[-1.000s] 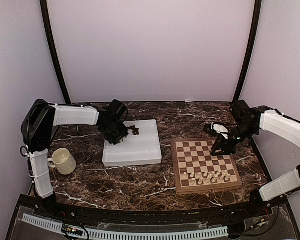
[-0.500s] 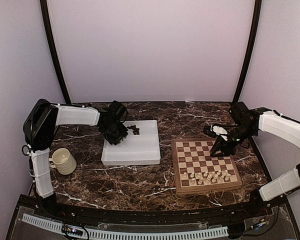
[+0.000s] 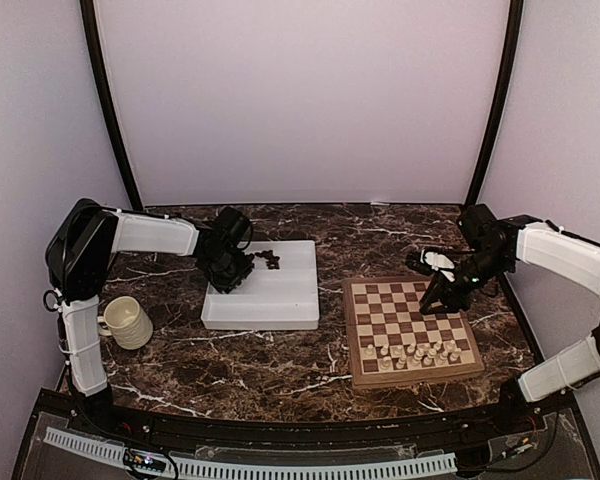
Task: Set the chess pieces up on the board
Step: Pick up the pawn from the storage box.
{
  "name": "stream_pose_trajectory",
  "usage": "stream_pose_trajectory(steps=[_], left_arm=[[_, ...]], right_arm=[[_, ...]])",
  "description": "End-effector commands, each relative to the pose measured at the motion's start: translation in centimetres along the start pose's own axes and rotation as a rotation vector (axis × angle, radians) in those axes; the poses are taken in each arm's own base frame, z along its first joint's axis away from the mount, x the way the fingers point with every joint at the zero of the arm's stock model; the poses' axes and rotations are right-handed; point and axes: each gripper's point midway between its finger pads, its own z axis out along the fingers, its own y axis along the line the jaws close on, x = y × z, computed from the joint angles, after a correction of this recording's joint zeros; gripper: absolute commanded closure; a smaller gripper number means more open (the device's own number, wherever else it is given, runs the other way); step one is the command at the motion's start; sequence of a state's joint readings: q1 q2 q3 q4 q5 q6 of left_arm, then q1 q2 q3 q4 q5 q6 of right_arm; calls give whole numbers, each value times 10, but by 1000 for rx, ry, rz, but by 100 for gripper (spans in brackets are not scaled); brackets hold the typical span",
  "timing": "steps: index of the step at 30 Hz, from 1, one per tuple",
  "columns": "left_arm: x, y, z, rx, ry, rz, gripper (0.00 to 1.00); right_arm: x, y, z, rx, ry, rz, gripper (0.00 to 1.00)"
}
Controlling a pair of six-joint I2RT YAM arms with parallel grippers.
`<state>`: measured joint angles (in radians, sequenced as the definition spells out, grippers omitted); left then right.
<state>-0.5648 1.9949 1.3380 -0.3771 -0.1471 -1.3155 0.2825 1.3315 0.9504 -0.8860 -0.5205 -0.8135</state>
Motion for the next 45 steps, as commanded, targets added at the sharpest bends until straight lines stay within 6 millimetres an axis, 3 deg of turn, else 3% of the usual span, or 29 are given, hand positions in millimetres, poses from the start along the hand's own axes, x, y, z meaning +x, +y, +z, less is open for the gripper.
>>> stream_pose_trajectory(steps=[1,21,35,40,45], left_arm=[[-7,6,0,-7,-30,-14,62],[1,29,7,-71,19,6,80],[-9,52,20,-138,70,-10,75],[-7,52,23,-135,85,12,88],[-7,45,15,-119,100,67,94]], right_arm=[[-2,2,3,-15,-10,-1,69],[-1,5,0,-9,-16,9,70],[-5,6,-1,-15,-35,16,71],[-4,7,0,-15,-34,19,71],[-5,7,-1,-15,-36,19,71]])
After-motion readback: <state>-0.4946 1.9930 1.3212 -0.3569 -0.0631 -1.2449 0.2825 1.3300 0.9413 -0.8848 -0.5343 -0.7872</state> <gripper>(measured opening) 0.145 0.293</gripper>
